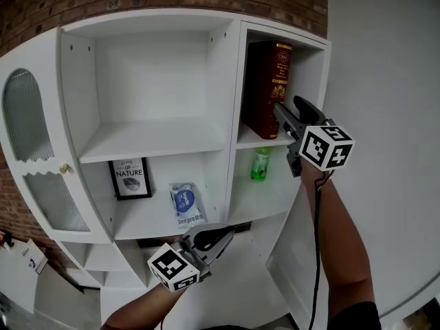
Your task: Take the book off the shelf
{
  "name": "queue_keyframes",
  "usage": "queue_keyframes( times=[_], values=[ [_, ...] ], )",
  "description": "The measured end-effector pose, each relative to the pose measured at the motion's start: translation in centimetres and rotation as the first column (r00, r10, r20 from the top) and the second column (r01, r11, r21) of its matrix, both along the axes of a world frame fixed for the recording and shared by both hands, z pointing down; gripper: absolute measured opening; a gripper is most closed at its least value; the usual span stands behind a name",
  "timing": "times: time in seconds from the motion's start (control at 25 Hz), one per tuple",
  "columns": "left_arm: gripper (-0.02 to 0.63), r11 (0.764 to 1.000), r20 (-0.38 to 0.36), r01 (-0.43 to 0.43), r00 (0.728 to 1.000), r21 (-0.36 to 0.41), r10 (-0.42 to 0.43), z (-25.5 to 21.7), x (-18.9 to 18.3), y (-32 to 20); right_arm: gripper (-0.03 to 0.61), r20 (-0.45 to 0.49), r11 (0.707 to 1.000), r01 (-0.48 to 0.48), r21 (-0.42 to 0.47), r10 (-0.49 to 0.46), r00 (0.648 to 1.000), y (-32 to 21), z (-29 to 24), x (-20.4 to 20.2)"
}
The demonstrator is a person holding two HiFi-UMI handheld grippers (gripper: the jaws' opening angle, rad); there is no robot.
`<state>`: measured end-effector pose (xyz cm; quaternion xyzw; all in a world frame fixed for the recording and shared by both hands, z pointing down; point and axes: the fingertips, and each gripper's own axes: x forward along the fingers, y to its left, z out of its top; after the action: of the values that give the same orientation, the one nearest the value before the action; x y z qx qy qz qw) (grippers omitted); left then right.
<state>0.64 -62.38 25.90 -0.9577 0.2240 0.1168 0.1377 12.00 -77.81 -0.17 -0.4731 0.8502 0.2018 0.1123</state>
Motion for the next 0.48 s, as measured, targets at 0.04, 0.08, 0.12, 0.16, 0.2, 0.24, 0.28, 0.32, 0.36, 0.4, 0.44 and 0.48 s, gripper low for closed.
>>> queue_keyframes(
  times=[0.04,0.08,0.12,0.16,0.2,0.24,0.28,0.32,0.36,0.4,0.44,0.48],
  values=[
    [0.008,1.0,-0.006,0.002,1.0,-0.006,-0.002,0.0,-0.2,-0.2,0.286,-0.001,1.0,-0.006,-0.02,0.006,1.0,-0.8,-0.2,-0.1],
    [0.008,1.0,-0.01,0.003,1.0,-0.011,-0.003,0.0,-0.5,-0.3,0.294,0.0,0.999,-0.011,-0.042,0.011,1.0,-1.6,-0.4,-0.2],
    [0.008,1.0,-0.011,0.002,1.0,-0.012,-0.002,0.1,-0.6,-0.4,0.298,0.003,0.998,-0.014,-0.069,0.014,1.0,-2.3,-0.5,-0.3],
    [0.008,1.0,-0.011,-0.001,1.0,-0.011,0.001,0.2,-0.7,-0.4,0.303,0.007,0.995,-0.017,-0.097,0.018,1.0,-3.1,-0.5,-0.3],
    [0.008,1.0,-0.009,-0.004,1.0,-0.009,0.004,0.2,-0.8,-0.5,0.314,0.007,0.992,-0.023,-0.122,0.024,1.0,-3.8,-0.5,-0.3],
    [0.008,1.0,-0.01,-0.005,1.0,-0.009,0.004,0.2,-0.9,-0.5,0.321,0.004,0.99,-0.03,-0.14,0.031,1.0,-4.4,-0.5,-0.4],
    [0.008,1.0,-0.013,-0.003,1.0,-0.01,0.002,0.2,-1.1,-0.7,0.322,0.001,0.988,-0.037,-0.151,0.037,0.999,-5.0,-0.6,-0.4],
    [0.008,1.0,-0.015,-0.001,1.0,-0.011,0.0,0.3,-1.3,-0.9,0.322,-0.003,0.987,-0.043,-0.158,0.043,0.999,-5.5,-0.6,-0.5],
    [0.008,1.0,-0.016,0.001,1.0,-0.012,-0.001,0.4,-1.5,-1.0,0.324,-0.006,0.985,-0.05,-0.166,0.05,0.999,-6.0,-0.6,-0.5],
    [0.008,1.0,-0.016,0.002,1.0,-0.013,-0.003,0.5,-1.7,-1.2,0.324,-0.005,0.983,-0.056,-0.177,0.056,0.998,-6.4,-0.5,-0.4],
    [0.008,1.0,-0.017,0.004,1.0,-0.015,-0.005,0.6,-1.8,-1.3,0.324,0.001,0.981,-0.058,-0.187,0.059,0.998,-6.8,-0.4,-0.4],
    [0.008,1.0,-0.017,0.006,1.0,-0.018,-0.006,0.7,-2.0,-1.4,0.324,0.008,0.979,-0.055,-0.197,0.058,0.998,-7.2,-0.3,-0.5]
  ],
)
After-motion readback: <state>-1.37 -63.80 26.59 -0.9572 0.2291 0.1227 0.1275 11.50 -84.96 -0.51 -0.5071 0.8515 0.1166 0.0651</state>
